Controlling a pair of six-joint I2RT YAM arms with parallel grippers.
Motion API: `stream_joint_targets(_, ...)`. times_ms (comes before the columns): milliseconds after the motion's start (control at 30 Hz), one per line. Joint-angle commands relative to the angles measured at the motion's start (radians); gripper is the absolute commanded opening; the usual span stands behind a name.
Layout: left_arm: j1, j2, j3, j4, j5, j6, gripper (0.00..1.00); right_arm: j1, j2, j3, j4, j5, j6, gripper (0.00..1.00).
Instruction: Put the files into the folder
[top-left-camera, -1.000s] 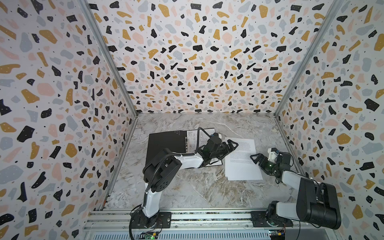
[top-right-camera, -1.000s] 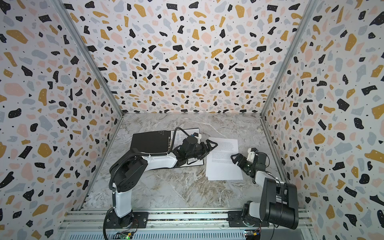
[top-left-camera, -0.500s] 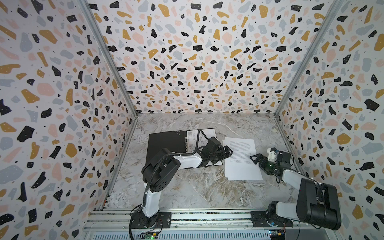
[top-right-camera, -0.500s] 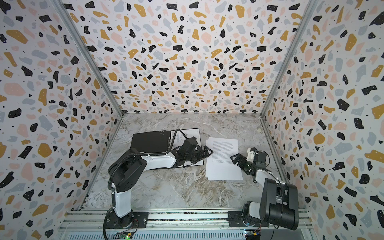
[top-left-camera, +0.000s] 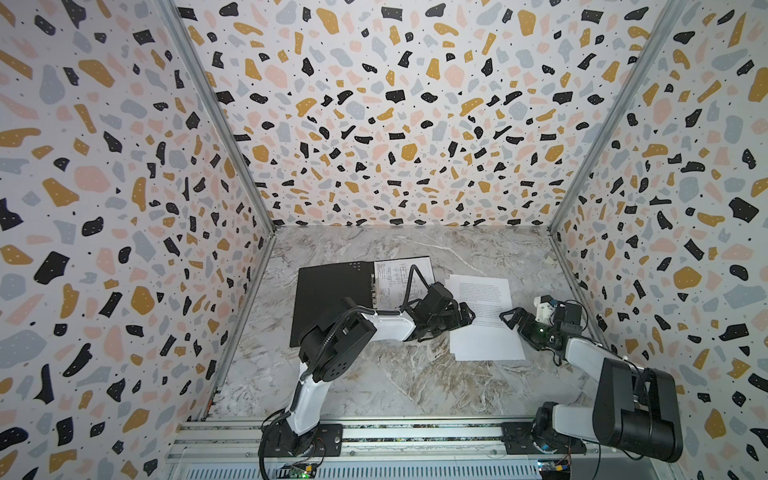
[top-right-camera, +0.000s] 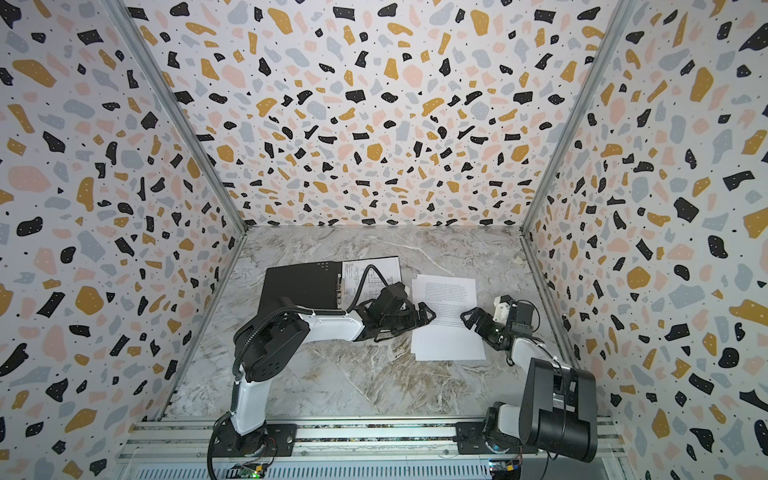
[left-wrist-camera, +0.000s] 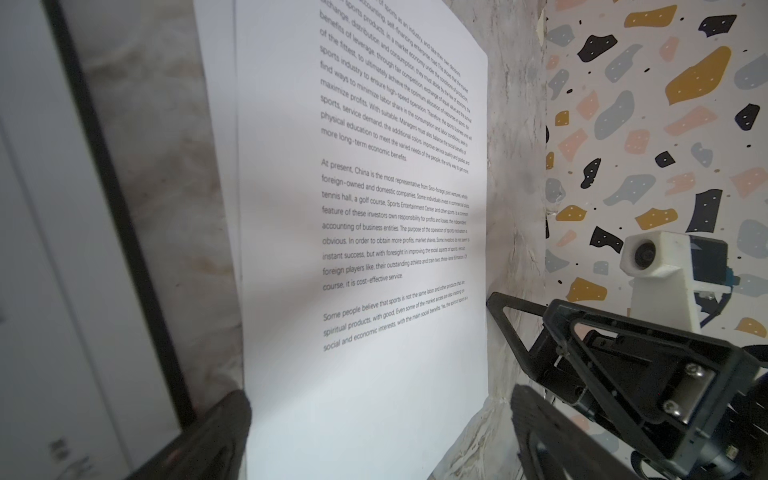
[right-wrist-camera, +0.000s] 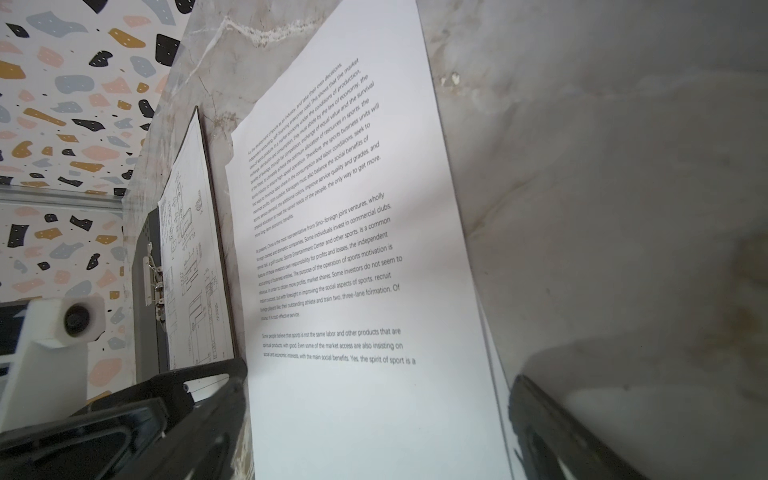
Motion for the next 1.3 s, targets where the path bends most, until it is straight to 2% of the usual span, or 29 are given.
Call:
stream_joint_targets(0,-0.015,0.043,0.03,-0.018,-0.007,0.015,1.0,-0.006,0.045,-0.035,-0.168,0.038,-0.001,1.0)
stream_joint_targets(367,-0.02,0.045,0.027,-0.011,0.001,0.009,1.0,-0.006,0.047,-0.053,-0.16,0.015,0.003,0.98)
stream_joint_targets(733,-0.02,0.032,0.012,0.171,0.069,-0.065,1.0,-0.006,-0.043,-0.049,-0.149,-0.149,0.042,0.97)
stream_joint_targets(867,-0.019,0.04,0.016,0.165,0.078,-0.06,1.0,-0.009,-0.052,-0.047,-0.157,-0.143,0.051,0.97)
stream_joint_targets(1133,0.029,-0.05,0.051,-0.049,0.008,0.089,1.0,-0.031,-0.073,-0.019,-0.199,-0.044,-0.006,0.99)
stream_joint_targets(1267,0.064,-0.023,0.139,-0.175,-0.001,0.219,1.0,-0.033,-0.06,-0.006,-0.16,-0.017,-0.026,0.99)
